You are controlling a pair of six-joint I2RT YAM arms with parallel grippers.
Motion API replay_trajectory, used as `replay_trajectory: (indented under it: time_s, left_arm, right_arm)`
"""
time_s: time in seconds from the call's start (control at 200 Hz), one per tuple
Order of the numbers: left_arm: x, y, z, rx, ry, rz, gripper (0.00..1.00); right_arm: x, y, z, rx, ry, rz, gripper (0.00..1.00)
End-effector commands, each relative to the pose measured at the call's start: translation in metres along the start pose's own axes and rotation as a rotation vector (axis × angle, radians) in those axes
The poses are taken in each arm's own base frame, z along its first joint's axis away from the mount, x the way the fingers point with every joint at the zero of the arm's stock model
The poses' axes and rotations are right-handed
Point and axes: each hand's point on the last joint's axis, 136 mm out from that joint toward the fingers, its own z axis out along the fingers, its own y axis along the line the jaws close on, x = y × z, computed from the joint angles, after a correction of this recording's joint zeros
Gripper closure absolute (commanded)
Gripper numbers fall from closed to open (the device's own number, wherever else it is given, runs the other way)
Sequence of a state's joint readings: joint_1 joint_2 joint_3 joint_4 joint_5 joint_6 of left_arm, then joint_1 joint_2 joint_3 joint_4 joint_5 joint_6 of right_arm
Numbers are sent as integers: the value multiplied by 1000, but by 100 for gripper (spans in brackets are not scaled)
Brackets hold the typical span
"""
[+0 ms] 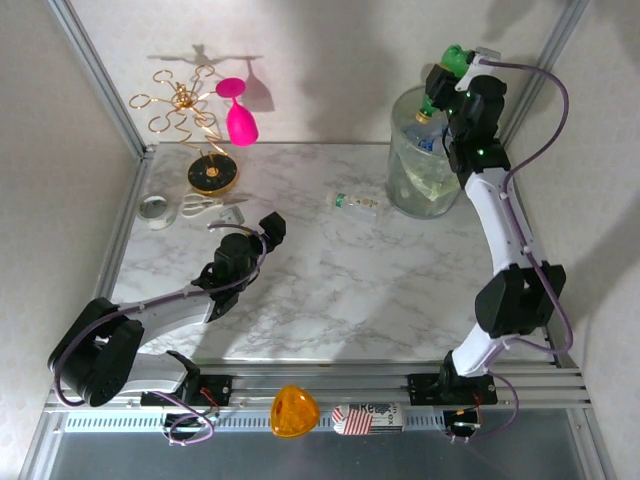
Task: Put the plastic bottles in the bin
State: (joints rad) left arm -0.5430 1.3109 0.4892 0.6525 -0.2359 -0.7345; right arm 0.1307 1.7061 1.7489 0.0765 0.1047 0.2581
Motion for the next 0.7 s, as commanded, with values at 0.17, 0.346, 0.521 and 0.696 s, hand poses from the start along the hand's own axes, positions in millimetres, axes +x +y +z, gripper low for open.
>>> replay_trajectory:
  time_s: [0.17,0.346,0.521,0.696]
  left_arm:
    - [6,5,-2,-2,23,-23,0]
    - [9,10,-4,-12,32,-26,0]
    - [6,11,-6,-18,16,-21,0]
    - [-4,9,-6,-30,-14,4,1]
  right_arm:
    - [67,-14,50,-21,167,126,47]
    - [80,-19,60,-13,211,145,37]
    - [51,-24,48,33,168,88,2]
    - [18,-11,16,-5,121,32,1]
